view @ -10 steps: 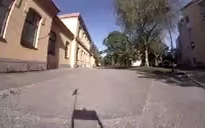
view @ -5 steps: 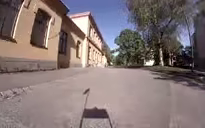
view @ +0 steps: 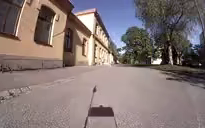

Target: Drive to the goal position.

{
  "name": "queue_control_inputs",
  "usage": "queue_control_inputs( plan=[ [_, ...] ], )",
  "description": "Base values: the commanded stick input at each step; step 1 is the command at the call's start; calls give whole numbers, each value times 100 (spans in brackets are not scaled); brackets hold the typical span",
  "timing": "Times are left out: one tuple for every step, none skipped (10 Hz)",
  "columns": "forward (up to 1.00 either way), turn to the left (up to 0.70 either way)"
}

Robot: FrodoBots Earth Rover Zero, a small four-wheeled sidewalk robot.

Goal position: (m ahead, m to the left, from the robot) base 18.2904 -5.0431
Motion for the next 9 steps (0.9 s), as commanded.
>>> queue_control_inputs(
  plan=[
    [85, -3],
    [85, -22],
    [85, -34],
    [85, -34],
    [85, -34],
    [85, -21],
    [85, -10],
    [85, -5],
    [85, 0]
  ],
)
